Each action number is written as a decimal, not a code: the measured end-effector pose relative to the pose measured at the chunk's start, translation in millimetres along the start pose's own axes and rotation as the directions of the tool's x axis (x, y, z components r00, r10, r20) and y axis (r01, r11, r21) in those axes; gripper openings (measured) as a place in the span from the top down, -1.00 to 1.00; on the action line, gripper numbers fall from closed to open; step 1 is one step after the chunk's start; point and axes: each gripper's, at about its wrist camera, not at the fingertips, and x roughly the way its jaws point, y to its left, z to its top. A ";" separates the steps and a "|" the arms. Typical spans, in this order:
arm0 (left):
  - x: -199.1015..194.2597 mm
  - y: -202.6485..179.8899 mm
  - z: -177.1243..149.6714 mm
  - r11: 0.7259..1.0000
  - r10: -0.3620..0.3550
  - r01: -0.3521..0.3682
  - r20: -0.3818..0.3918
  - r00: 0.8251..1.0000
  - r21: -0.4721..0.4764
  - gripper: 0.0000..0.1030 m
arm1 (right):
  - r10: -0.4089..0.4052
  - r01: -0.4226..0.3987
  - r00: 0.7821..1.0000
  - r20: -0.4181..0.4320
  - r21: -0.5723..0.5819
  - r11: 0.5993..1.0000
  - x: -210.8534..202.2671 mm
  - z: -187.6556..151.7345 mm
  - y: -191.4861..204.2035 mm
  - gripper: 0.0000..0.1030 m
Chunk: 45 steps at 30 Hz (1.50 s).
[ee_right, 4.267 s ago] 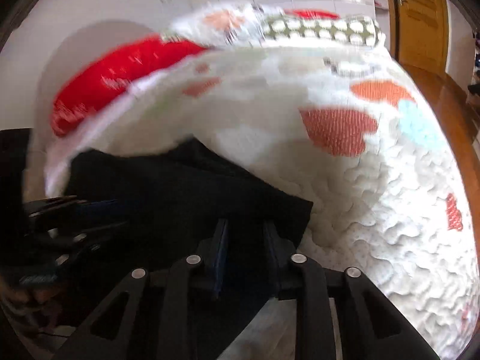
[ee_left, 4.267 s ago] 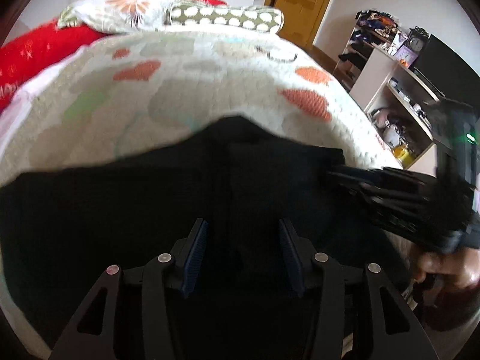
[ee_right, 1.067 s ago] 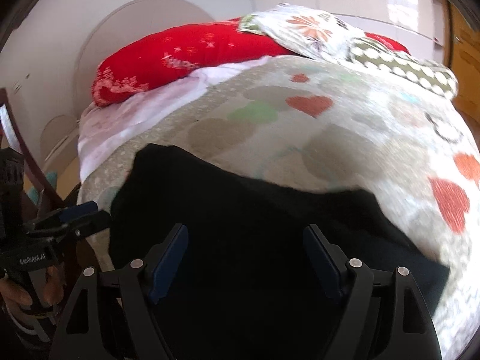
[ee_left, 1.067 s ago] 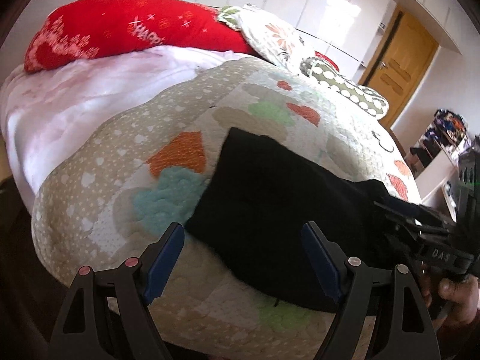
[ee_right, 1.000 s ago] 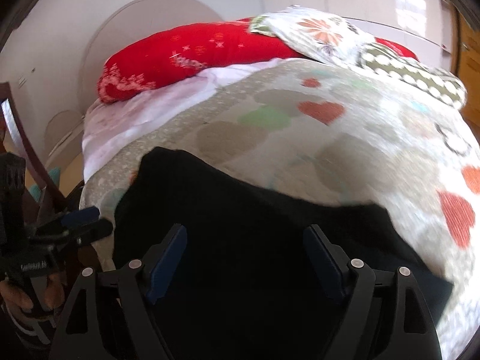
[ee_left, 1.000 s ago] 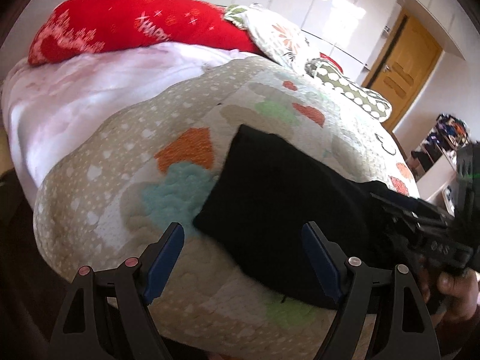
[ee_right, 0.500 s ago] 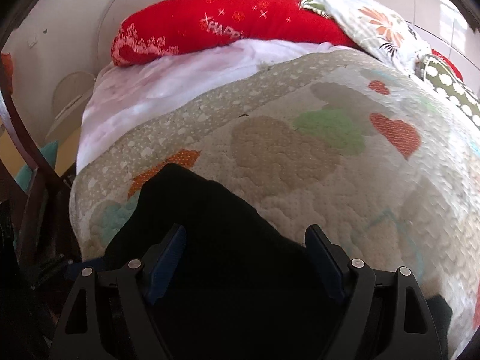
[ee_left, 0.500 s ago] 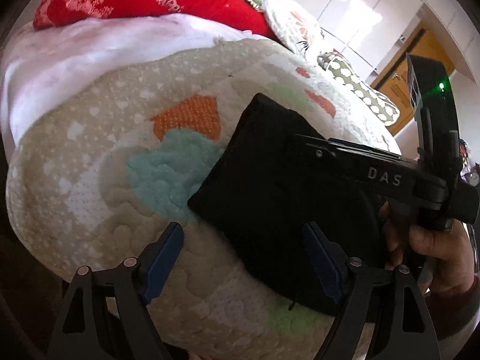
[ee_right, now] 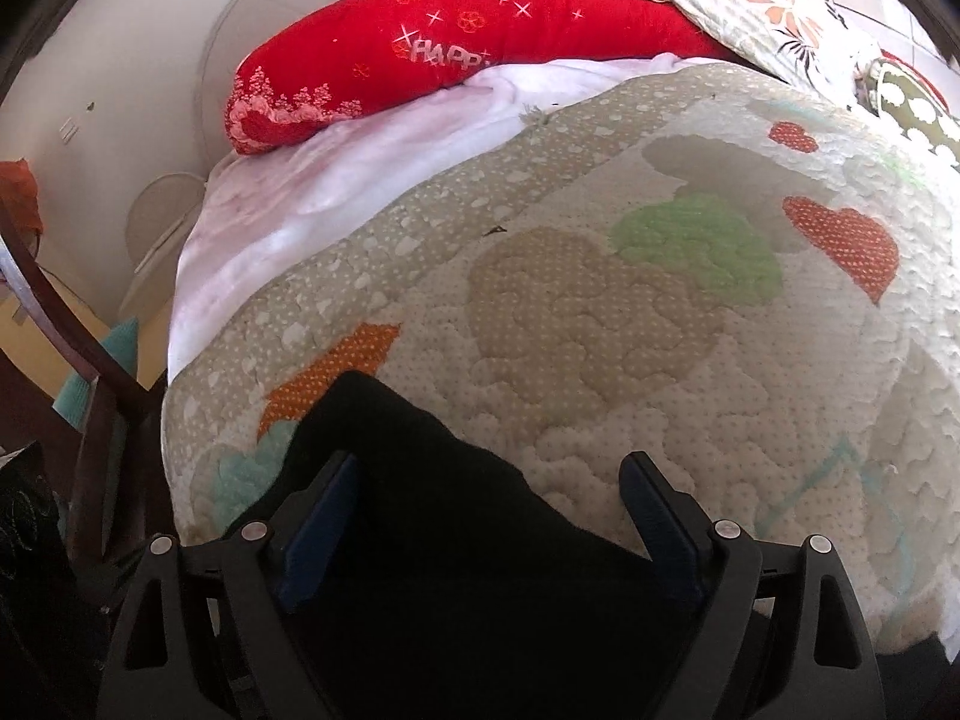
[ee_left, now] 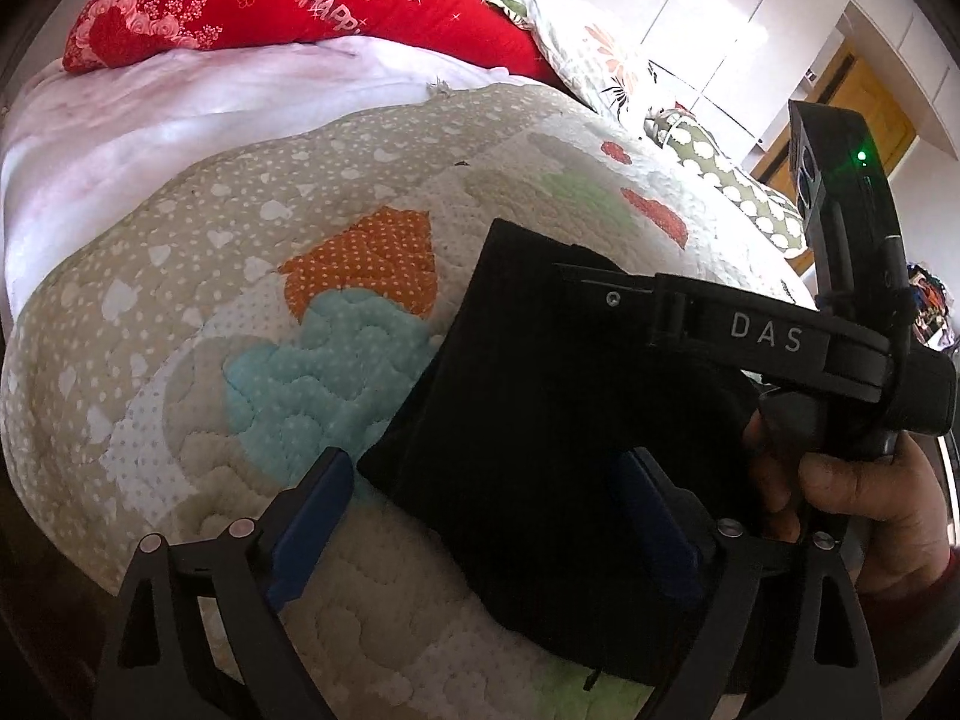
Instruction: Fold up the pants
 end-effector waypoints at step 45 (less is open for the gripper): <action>-50.0 -146.1 -42.6 0.838 -0.265 0.162 0.129 0.956 0.522 0.57 | 0.172 -0.236 0.963 0.209 0.342 0.910 -165.7 -72.1 -79.0 -0.67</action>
